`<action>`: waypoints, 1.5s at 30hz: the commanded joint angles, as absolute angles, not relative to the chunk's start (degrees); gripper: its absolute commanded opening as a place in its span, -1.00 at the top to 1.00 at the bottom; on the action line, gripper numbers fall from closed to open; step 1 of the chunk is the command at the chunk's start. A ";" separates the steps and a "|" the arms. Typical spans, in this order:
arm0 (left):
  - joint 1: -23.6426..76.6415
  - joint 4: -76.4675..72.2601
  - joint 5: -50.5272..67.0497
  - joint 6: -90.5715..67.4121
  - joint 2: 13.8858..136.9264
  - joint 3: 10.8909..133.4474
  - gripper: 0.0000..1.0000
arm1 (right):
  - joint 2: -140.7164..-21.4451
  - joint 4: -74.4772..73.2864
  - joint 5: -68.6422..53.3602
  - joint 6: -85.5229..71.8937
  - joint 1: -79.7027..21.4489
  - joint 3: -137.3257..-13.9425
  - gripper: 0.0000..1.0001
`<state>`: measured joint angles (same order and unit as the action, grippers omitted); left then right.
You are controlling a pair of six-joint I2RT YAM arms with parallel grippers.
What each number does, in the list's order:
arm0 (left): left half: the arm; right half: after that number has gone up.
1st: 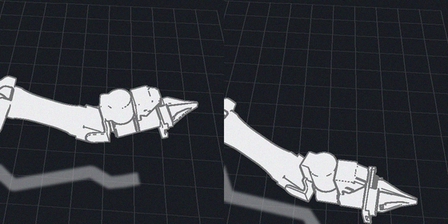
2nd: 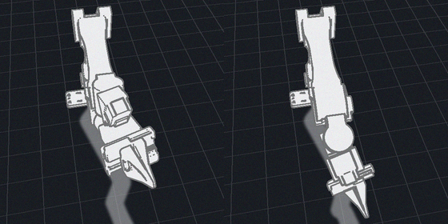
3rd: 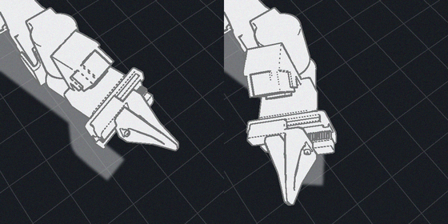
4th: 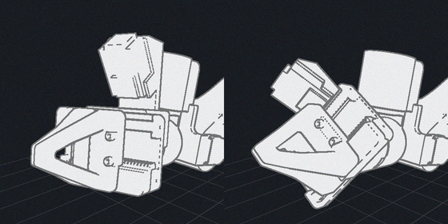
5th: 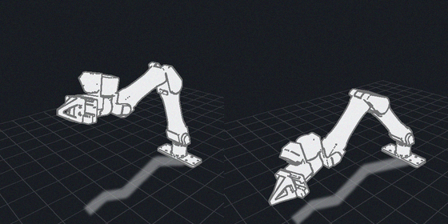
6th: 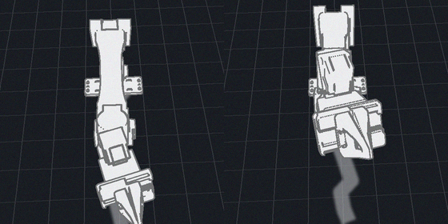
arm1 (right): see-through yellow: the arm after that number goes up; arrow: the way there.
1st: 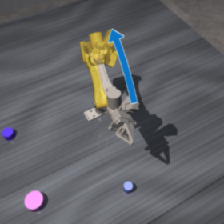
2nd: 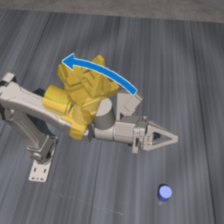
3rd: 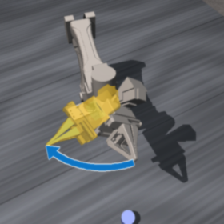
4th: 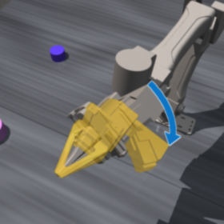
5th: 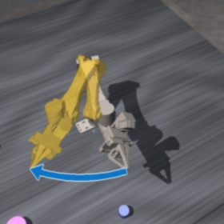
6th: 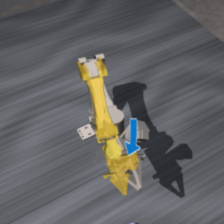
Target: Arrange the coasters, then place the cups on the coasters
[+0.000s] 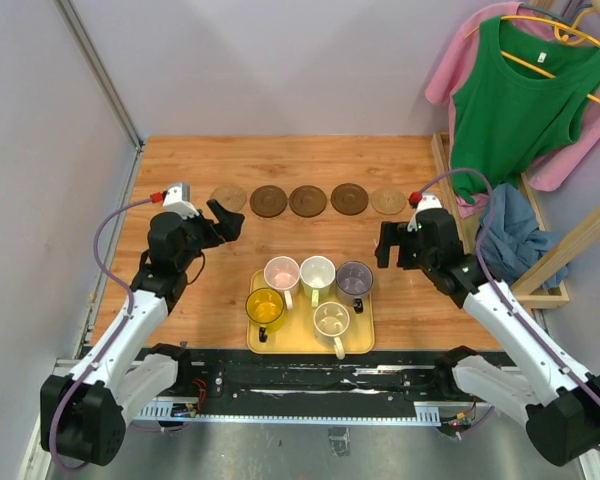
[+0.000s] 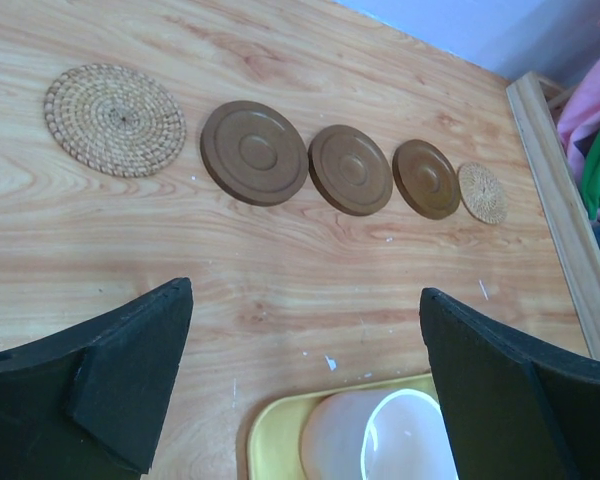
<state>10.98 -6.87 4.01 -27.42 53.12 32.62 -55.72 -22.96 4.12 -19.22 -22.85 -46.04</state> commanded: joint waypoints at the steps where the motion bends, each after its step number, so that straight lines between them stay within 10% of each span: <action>1: 10.74 -7.19 7.35 -26.70 49.80 30.35 -0.99 | -52.11 -28.09 6.16 -23.82 -29.93 -43.47 -1.00; 18: 10.81 -8.39 9.87 -28.37 47.37 26.88 -0.99 | -56.25 -28.61 10.47 -32.54 -48.33 -40.13 -0.92; 45: 10.81 -14.12 10.77 -29.53 48.60 22.44 -0.99 | -71.58 -23.52 13.16 -35.18 -51.45 -40.49 -0.20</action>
<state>11.00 -11.29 9.93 -28.99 48.25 23.42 -70.26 -23.86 11.03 -34.06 -50.19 -38.94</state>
